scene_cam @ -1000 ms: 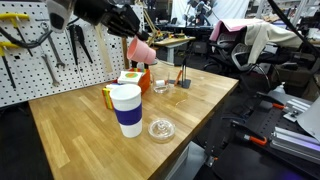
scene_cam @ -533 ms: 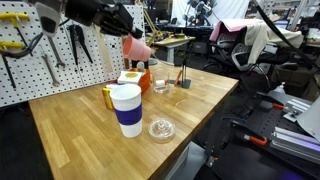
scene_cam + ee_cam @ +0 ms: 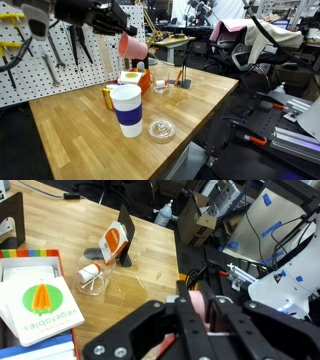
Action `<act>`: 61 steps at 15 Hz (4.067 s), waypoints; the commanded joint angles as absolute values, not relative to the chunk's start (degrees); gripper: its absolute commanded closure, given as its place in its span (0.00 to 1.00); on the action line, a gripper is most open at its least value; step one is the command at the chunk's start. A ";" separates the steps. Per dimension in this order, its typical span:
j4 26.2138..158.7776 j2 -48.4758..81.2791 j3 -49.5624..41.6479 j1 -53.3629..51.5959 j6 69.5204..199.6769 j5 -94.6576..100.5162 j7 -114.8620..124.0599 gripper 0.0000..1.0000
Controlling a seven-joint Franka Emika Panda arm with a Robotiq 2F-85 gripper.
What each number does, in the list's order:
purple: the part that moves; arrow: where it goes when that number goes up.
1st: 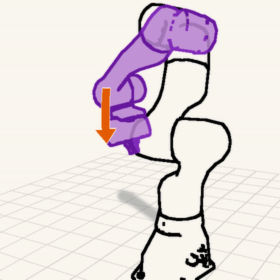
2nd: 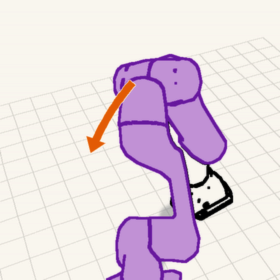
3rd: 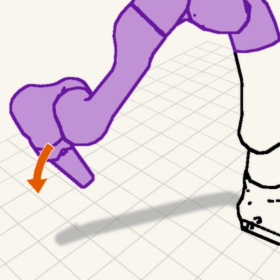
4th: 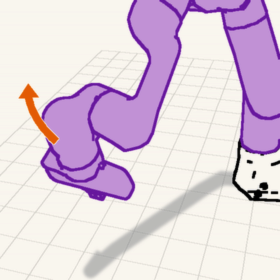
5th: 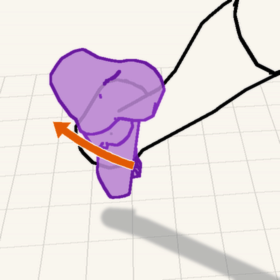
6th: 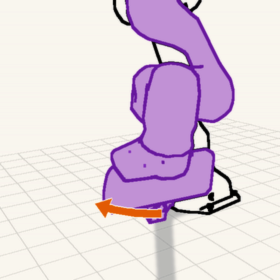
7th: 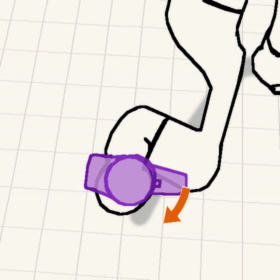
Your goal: Pick up the pink cup from the table and pour the water in it in the white cup.
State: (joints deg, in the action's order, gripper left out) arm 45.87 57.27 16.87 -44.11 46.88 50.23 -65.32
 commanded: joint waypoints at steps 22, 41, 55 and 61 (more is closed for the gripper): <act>39.57 61.69 14.20 -48.46 40.84 56.98 -77.12 0.96; 36.13 65.32 14.36 -49.96 40.66 60.69 -84.18 0.96; 29.57 66.49 11.65 -45.93 47.14 32.92 -67.21 0.96; 23.00 66.97 7.13 -44.28 53.46 21.46 -57.38 0.96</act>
